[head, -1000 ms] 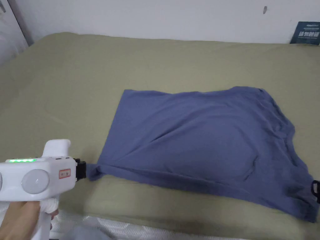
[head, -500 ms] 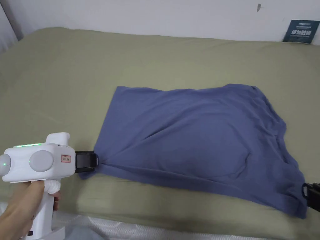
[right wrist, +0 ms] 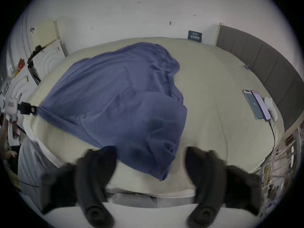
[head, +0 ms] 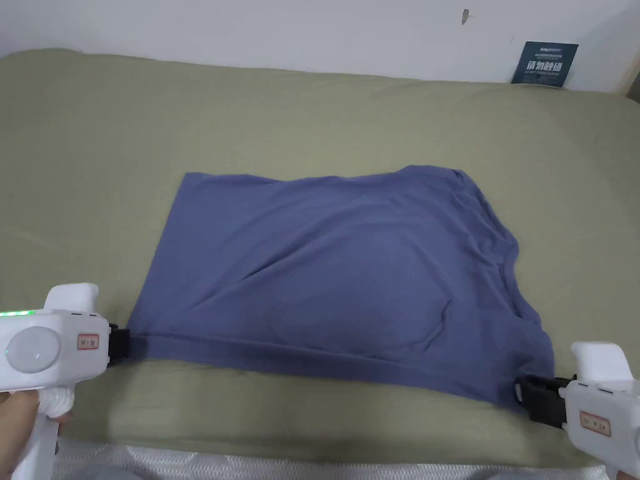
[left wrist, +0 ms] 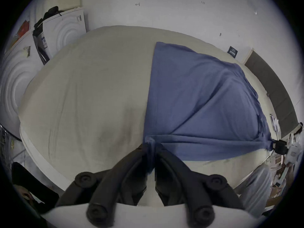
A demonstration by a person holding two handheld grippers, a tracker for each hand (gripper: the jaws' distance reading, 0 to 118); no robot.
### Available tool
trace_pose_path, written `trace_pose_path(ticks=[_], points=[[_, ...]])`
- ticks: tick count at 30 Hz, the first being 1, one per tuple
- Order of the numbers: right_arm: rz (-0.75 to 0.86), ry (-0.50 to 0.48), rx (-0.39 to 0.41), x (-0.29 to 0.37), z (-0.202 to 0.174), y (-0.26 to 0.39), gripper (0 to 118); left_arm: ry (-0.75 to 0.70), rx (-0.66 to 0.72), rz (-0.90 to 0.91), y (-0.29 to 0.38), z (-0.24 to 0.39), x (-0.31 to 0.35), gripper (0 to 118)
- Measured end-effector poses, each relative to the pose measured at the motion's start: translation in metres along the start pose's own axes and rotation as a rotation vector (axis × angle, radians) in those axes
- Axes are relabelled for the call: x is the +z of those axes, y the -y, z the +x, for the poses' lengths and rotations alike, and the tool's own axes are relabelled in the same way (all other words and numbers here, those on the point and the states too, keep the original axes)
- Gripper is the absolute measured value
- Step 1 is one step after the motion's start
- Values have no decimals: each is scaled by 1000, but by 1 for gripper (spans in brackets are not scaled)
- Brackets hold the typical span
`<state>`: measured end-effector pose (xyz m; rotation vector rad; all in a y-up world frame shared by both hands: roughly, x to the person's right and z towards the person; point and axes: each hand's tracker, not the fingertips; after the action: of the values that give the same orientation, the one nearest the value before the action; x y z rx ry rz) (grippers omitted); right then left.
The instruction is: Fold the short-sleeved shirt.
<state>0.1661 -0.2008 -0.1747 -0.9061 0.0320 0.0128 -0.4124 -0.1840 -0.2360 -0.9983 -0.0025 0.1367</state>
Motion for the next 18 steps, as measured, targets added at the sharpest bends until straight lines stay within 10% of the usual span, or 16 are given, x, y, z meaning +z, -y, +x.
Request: trace_pose_path(ticks=[18], points=[[204,42,4,22,0,-125,3,32,-32,125,-77,5,16,9]])
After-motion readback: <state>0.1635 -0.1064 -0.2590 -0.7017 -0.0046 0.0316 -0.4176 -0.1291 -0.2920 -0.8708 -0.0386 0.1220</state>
